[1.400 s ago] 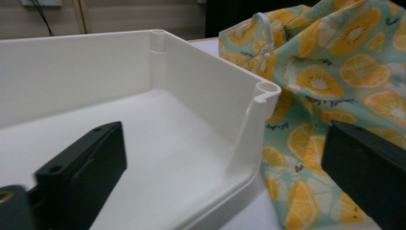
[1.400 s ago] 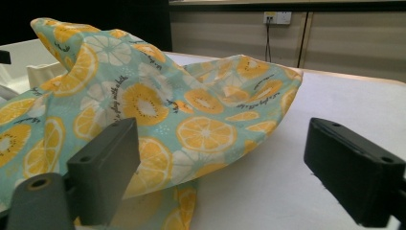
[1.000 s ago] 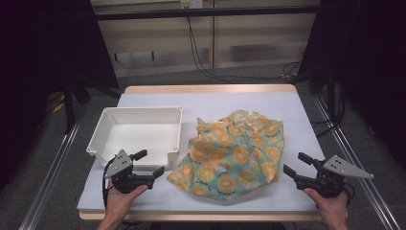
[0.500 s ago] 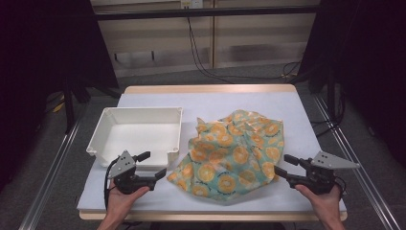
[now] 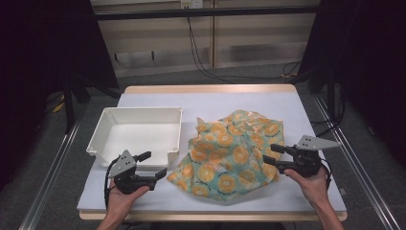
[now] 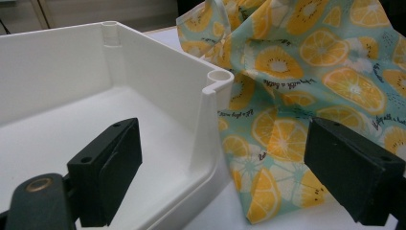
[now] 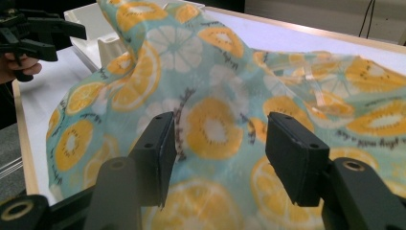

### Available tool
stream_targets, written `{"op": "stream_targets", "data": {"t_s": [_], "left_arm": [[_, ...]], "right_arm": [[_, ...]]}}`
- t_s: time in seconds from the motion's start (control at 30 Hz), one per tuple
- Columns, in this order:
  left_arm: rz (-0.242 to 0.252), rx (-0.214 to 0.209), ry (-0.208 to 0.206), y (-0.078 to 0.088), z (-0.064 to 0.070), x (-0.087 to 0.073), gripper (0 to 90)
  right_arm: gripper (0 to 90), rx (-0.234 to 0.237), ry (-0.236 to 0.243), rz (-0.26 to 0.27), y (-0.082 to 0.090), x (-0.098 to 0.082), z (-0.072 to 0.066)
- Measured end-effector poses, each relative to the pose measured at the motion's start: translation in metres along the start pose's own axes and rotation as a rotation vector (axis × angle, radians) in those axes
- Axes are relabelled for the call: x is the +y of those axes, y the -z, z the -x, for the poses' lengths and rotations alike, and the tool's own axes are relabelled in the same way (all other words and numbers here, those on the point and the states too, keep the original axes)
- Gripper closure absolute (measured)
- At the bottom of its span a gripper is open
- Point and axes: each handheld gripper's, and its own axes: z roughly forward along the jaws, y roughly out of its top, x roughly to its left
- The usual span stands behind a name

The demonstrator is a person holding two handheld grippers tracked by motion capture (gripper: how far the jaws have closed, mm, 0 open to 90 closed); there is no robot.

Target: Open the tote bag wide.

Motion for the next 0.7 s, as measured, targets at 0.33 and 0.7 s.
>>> {"op": "stream_targets", "data": {"t_s": [0.33, 0.7], "left_arm": [[-0.001, 0.001, 0.013, 0.0, 0.0, 0.0, 12.6], [-0.014, 0.003, 0.002, 0.0, -0.001, 0.0, 12.7]], "right_arm": [[44.9, 0.002, 0.025, -0.053, -0.022, 0.027, 0.017], [46.7, 0.005, 0.054, -0.102, -0.044, 0.047, 0.035]]}}
